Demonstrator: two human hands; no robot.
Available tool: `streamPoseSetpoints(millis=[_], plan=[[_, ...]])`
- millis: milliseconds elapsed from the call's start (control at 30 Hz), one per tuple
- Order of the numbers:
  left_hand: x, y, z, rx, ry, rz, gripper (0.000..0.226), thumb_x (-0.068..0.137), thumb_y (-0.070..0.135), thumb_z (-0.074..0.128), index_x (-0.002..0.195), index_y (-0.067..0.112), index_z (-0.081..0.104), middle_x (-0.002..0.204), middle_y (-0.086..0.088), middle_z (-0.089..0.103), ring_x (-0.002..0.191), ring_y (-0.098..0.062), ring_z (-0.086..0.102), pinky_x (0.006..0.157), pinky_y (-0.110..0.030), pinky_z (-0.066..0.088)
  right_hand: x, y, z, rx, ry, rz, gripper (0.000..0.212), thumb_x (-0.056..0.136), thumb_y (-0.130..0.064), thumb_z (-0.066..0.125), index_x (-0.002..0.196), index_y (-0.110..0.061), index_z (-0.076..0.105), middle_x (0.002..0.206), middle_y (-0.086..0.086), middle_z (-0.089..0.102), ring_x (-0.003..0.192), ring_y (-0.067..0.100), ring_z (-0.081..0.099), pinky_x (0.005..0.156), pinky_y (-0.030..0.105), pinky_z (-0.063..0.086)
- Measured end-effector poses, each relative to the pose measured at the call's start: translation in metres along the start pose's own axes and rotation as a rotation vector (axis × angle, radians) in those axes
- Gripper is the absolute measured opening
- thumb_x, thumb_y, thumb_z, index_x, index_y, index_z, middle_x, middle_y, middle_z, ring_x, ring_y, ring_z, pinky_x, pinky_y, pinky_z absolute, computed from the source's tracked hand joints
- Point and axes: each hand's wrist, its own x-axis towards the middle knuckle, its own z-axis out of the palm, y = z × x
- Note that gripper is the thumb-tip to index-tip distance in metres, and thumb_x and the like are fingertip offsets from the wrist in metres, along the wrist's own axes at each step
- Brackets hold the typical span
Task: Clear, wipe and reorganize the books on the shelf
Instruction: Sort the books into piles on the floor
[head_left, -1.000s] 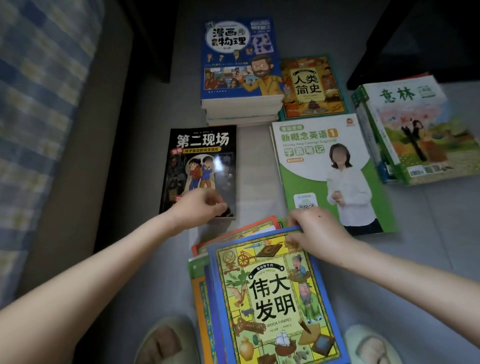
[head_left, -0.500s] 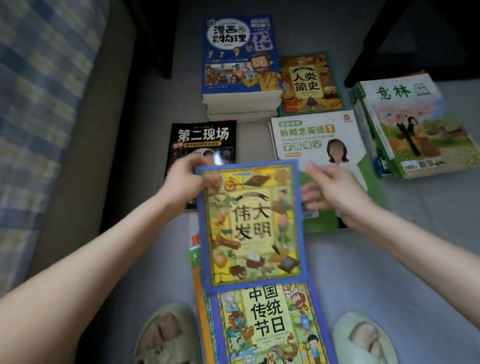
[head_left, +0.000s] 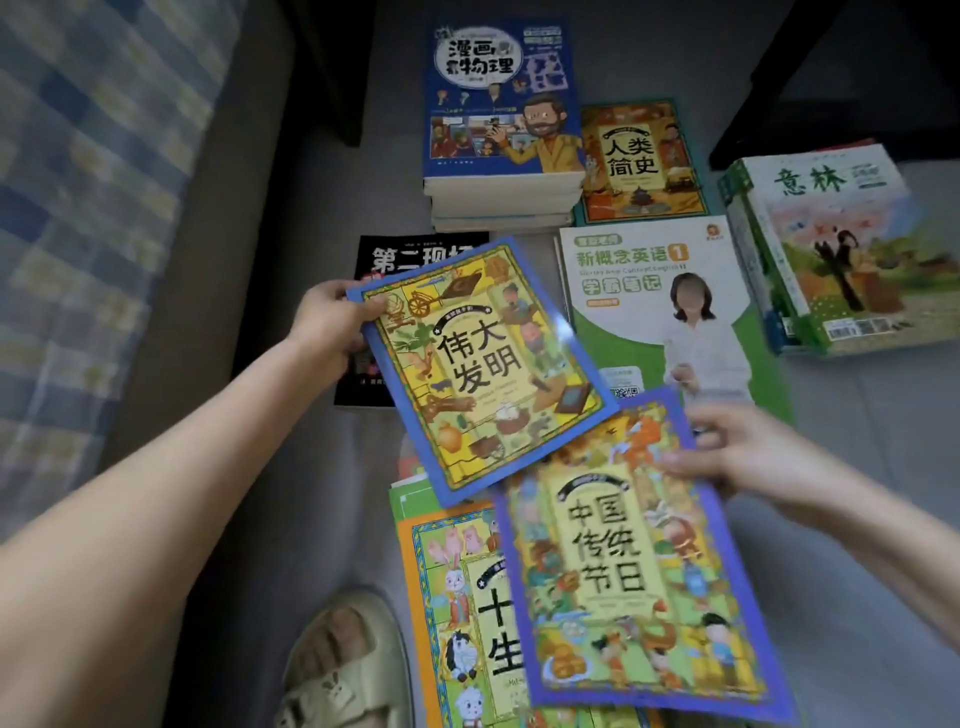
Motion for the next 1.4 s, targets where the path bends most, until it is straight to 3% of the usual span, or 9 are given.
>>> streamPoseSetpoints(millis=[167, 300, 467, 633, 800, 900, 1100, 1267, 1400], plan=[[0.01, -0.01, -0.002, -0.073, 0.004, -0.032, 0.012, 0.094, 0.004, 0.056, 0.106, 0.004, 0.052, 0.089, -0.006, 0.063, 0.075, -0.016, 0.062, 0.062, -0.026, 0.054, -0.016, -0.047, -0.09, 0.059, 0.153, -0.098, 0.053, 0.05, -0.031, 0.089, 0.094, -0.007, 0.07, 0.076, 0.013, 0.074, 0.056, 0.018, 0.069, 0.042, 0.02, 0.051], [0.028, -0.005, -0.007, 0.029, 0.057, -0.038, 0.01, 0.089, 0.002, 0.061, 0.087, 0.01, 0.054, 0.099, -0.016, 0.062, 0.079, -0.024, 0.062, 0.078, -0.041, 0.053, -0.01, -0.07, -0.121, 0.122, 0.333, -0.177, 0.023, 0.084, 0.006, 0.06, 0.08, -0.016, 0.068, 0.054, -0.009, 0.068, 0.042, 0.003, 0.062, 0.037, 0.014, 0.046], [0.028, 0.0, 0.008, 0.001, 0.002, -0.036, 0.014, 0.094, 0.015, 0.06, 0.104, 0.007, 0.054, 0.088, -0.007, 0.064, 0.071, -0.016, 0.062, 0.069, -0.032, 0.053, 0.028, -0.1, -0.095, 0.254, 0.131, -0.194, 0.054, 0.058, -0.031, 0.087, 0.103, -0.008, 0.066, 0.077, 0.001, 0.075, 0.065, 0.013, 0.071, 0.054, 0.025, 0.057], [0.018, 0.002, 0.031, -0.189, -0.22, -0.189, 0.053, 0.095, 0.06, 0.032, 0.084, 0.017, 0.061, 0.058, 0.004, 0.067, 0.049, -0.009, 0.063, 0.048, -0.019, 0.049, 0.094, -0.109, -0.026, 0.17, 0.021, -0.167, 0.033, 0.092, -0.012, 0.059, 0.124, -0.005, 0.06, 0.089, 0.003, 0.074, 0.074, 0.016, 0.07, 0.072, 0.034, 0.057], [0.017, -0.012, 0.033, 0.06, -0.18, -0.1, 0.011, 0.095, 0.024, 0.058, 0.098, 0.015, 0.062, 0.108, -0.016, 0.069, 0.088, -0.028, 0.069, 0.077, -0.04, 0.058, 0.107, -0.095, -0.001, -0.634, 0.352, -0.175, 0.044, 0.087, -0.048, 0.063, 0.1, -0.006, 0.07, 0.097, 0.012, 0.071, 0.086, 0.026, 0.066, 0.07, 0.03, 0.045], [0.018, -0.015, 0.028, 0.025, -0.123, -0.129, 0.005, 0.092, 0.009, 0.059, 0.093, 0.014, 0.059, 0.111, -0.017, 0.067, 0.095, -0.032, 0.066, 0.087, -0.049, 0.053, 0.078, -0.072, 0.028, -0.935, 0.019, 0.033, 0.055, 0.081, -0.066, 0.057, 0.068, -0.013, 0.055, 0.063, 0.0, 0.056, 0.057, 0.016, 0.053, 0.055, 0.025, 0.037], [0.013, -0.01, 0.033, 0.008, -0.135, -0.181, 0.009, 0.094, 0.005, 0.055, 0.09, 0.013, 0.055, 0.11, -0.017, 0.067, 0.098, -0.032, 0.065, 0.08, -0.041, 0.052, 0.038, 0.011, 0.097, -0.954, 0.006, 0.049, 0.088, 0.065, -0.073, 0.068, 0.125, -0.016, 0.039, 0.112, -0.002, 0.063, 0.098, 0.019, 0.063, 0.076, 0.032, 0.053], [0.01, -0.007, 0.03, 0.021, -0.153, -0.199, 0.012, 0.094, 0.007, 0.055, 0.106, 0.007, 0.056, 0.114, -0.016, 0.067, 0.102, -0.03, 0.066, 0.084, -0.042, 0.053, 0.041, 0.028, 0.086, -0.773, 0.008, 0.09, 0.049, 0.075, -0.054, 0.072, 0.108, -0.021, 0.057, 0.113, -0.003, 0.065, 0.104, 0.018, 0.061, 0.079, 0.029, 0.049], [0.007, -0.004, 0.029, 0.007, -0.165, -0.193, 0.006, 0.095, 0.012, 0.055, 0.1, 0.01, 0.057, 0.11, -0.015, 0.069, 0.096, -0.028, 0.068, 0.078, -0.039, 0.055, 0.035, 0.004, 0.057, -0.505, -0.107, -0.113, 0.022, 0.08, -0.024, 0.076, 0.073, -0.024, 0.055, 0.069, -0.011, 0.063, 0.069, 0.005, 0.059, 0.059, 0.026, 0.041]])
